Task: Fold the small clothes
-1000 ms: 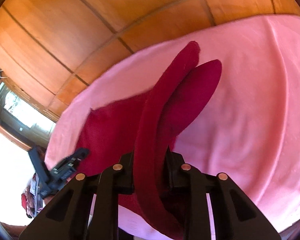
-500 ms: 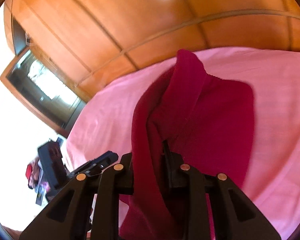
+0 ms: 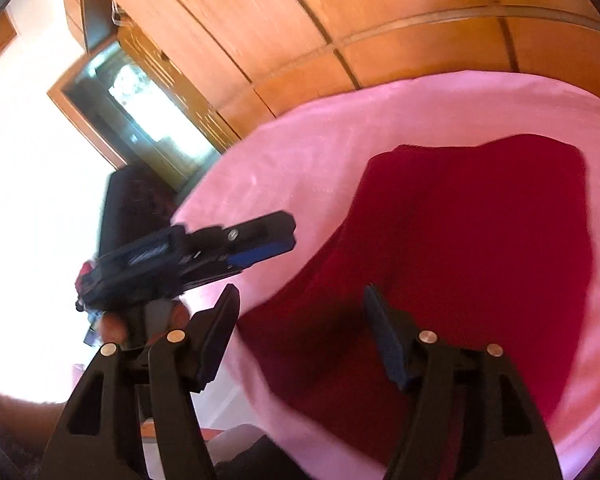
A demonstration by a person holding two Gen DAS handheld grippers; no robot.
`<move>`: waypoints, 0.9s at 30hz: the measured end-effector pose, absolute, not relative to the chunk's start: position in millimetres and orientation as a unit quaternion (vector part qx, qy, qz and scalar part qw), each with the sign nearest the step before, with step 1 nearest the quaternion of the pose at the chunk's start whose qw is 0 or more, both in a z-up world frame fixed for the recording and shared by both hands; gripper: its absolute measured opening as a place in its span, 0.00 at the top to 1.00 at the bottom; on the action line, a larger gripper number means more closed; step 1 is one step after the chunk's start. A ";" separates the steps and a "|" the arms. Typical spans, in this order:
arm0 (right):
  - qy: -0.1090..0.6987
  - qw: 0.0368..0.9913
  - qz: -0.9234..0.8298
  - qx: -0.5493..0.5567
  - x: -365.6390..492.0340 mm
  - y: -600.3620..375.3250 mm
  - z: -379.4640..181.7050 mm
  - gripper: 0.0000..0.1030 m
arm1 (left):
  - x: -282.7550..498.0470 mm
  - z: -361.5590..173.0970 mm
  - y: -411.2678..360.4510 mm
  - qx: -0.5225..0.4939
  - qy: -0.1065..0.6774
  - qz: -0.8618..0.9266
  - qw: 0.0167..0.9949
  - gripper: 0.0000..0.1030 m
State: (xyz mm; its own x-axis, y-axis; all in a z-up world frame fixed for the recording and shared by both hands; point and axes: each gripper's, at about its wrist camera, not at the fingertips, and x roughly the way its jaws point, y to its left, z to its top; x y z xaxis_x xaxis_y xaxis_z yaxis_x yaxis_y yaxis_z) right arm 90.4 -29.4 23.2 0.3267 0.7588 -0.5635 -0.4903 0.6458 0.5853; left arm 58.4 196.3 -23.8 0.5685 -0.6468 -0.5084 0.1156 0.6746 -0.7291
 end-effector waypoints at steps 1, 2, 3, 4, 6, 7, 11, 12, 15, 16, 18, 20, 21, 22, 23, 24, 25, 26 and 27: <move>0.426 0.806 0.381 0.154 85.0 -39.7 24.0 0.37 | 59.0 -21.4 192.8 -0.330 0.404 -0.240 0.819 0.53; 0.427 0.814 0.364 0.149 76.8 -56.2 22.3 0.37 | 59.5 -20.3 190.9 -0.331 0.407 -0.248 0.815 0.53; 0.428 0.820 0.353 0.144 69.2 -67.4 20.5 0.37 | 60.2 -18.7 187.0 -0.333 0.412 -0.259 0.807 0.53; 0.430 0.828 0.334 0.134 61.2 -81.5 17.1 0.37 | 60.8 -16.7 182.2 -0.332 0.418 -0.270 0.801 0.53; 0.435 0.837 0.308 0.121 46.9 -104.4 11.9 0.37 | 61.3 -12.6 172.1 -0.325 0.427 -0.278 0.796 0.45; 0.438 0.843 0.291 0.114 40.0 -113.2 7.2 0.38 | 61.4 -11.0 166.4 -0.316 0.436 -0.276 0.796 0.44; 0.439 0.857 0.261 0.076 24.2 -113.9 -2.2 0.38 | 57.5 -9.0 145.3 -0.267 0.470 -0.269 0.797 0.44; 0.437 0.858 0.261 0.072 24.0 -112.6 -3.9 0.38 | 55.5 -9.1 140.0 -0.254 0.476 -0.267 0.799 0.44; 0.437 0.861 0.257 0.044 33.0 -89.7 -14.5 0.42 | 54.5 -12.3 134.7 -0.230 0.478 -0.246 0.811 0.54; 0.437 0.863 0.253 0.038 32.8 -88.9 -16.5 0.53 | 55.1 -13.8 133.7 -0.220 0.479 -0.241 0.815 0.79; 0.430 0.869 0.242 0.034 38.4 -82.6 -18.0 0.74 | 52.7 -13.3 135.7 -0.202 0.468 -0.225 0.831 0.87; 0.415 0.874 0.250 0.026 33.9 -80.6 -10.8 0.82 | 44.6 -10.3 143.1 -0.197 0.450 -0.216 0.844 0.87; 0.415 0.873 0.255 0.021 29.3 -80.3 -11.0 0.82 | 40.1 -13.1 149.4 -0.196 0.448 -0.207 0.847 0.87; 0.419 0.870 0.260 0.015 26.5 -81.5 -14.6 0.82 | 37.2 -18.7 155.3 -0.206 0.448 -0.203 0.846 0.88; 0.426 0.867 0.259 0.006 24.3 -81.8 -20.1 0.83 | 34.4 -27.3 159.8 -0.215 0.453 -0.200 0.841 0.87; 0.436 0.863 0.255 -0.001 24.2 -80.9 -29.1 0.83 | 34.4 -41.6 160.5 -0.212 0.466 -0.190 0.838 0.87; 0.445 0.859 0.252 0.001 25.8 -81.1 -37.2 0.83 | 33.2 -51.9 160.5 -0.206 0.473 -0.183 0.837 0.87; 0.448 0.858 0.250 0.003 26.6 -82.0 -40.3 0.83 | 30.4 -58.2 158.6 -0.207 0.472 -0.181 0.837 0.87; 0.448 0.858 0.250 0.003 27.7 -82.1 -40.2 0.83 | 28.3 -56.8 157.1 -0.206 0.465 -0.179 0.842 0.86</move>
